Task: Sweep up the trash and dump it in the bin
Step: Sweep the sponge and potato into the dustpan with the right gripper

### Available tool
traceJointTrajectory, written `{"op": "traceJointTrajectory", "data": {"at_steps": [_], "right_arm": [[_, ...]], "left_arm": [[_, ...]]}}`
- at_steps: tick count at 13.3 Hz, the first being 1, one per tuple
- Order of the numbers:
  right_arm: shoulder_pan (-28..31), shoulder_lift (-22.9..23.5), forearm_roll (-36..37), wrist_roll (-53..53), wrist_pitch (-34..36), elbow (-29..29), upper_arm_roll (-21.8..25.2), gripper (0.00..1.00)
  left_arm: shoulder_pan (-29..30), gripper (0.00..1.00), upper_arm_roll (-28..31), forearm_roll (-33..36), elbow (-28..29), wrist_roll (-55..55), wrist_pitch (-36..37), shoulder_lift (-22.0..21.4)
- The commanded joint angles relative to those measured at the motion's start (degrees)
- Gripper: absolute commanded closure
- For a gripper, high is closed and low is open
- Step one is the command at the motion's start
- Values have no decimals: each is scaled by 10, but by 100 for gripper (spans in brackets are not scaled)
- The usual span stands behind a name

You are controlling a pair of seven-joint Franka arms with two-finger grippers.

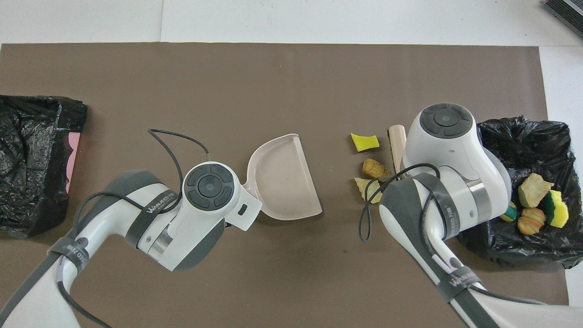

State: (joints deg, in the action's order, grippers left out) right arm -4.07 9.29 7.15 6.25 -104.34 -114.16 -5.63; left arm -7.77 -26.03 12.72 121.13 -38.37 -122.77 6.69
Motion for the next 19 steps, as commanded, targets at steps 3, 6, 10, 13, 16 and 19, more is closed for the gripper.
{"op": "traceJointTrajectory", "data": {"at_steps": [3,6,10,13,16,19], "right_arm": [[-13,5,-7,-12,-23,-17,-10,100],[-41,21,-38,-9,-29,-16,-9,100],[-86,24,-85,11,-40,-15,-9,100],[-126,26,-111,32,-45,-10,-9,100],[-161,34,-168,43,-60,-6,-10,100],[-185,45,-239,43,-80,2,-13,100]], "left_arm": [[4,100,1,6,19,-8,-13,-20],[5,100,2,6,14,-24,-9,-19],[1,100,2,7,6,-26,17,-19],[1,100,2,6,6,-25,16,-19],[1,100,1,6,6,-22,10,-18],[2,100,1,6,6,-22,6,-18]]}}
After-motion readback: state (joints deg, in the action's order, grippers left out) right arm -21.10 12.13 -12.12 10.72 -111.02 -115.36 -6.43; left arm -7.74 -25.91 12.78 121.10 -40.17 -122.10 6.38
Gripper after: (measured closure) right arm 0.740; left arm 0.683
